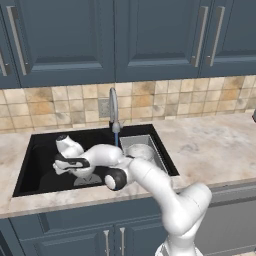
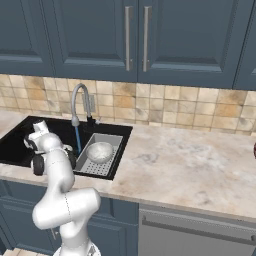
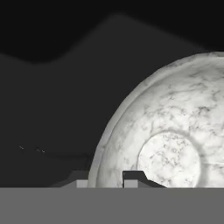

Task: Rinse each bowl for a few seconds and place them down in the sink or on the counter.

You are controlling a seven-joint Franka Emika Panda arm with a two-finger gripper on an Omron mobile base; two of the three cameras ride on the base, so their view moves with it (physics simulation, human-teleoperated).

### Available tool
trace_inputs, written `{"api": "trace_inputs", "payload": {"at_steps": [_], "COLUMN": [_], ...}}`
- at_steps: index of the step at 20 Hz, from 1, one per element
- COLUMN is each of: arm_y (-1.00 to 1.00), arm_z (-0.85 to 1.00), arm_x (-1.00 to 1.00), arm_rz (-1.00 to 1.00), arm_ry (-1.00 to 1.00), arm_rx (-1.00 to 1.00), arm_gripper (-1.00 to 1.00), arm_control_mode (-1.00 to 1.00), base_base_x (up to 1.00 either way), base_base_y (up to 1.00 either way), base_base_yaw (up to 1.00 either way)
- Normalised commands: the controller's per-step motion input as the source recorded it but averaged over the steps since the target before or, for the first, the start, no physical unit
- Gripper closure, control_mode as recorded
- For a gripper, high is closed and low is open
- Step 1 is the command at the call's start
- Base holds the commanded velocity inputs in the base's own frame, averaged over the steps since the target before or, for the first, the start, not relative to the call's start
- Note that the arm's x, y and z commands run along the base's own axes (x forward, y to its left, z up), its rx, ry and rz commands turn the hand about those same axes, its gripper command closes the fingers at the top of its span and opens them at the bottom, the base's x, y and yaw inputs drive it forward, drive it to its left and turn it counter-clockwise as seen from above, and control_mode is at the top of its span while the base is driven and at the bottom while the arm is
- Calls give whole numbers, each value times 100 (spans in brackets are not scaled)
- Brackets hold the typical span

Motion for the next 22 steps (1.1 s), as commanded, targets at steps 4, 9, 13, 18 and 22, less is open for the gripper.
{"api": "trace_inputs", "payload": {"at_steps": [4,9,13,18,22], "arm_y": [17,11,10,6,13], "arm_z": [-17,-15,0,12,14], "arm_x": [27,22,11,4,0], "arm_rz": [-6,-7,-6,-5,-4], "arm_ry": [13,11,5,1,0], "arm_rx": [-1,-1,-2,-1,-3], "arm_gripper": [100,100,-100,-100,-100], "arm_control_mode": [-100,-100,-100,-100,-100], "base_base_x": [0,0,0,0,0], "base_base_y": [0,0,0,0,0], "base_base_yaw": [0,0,0,0,0]}}
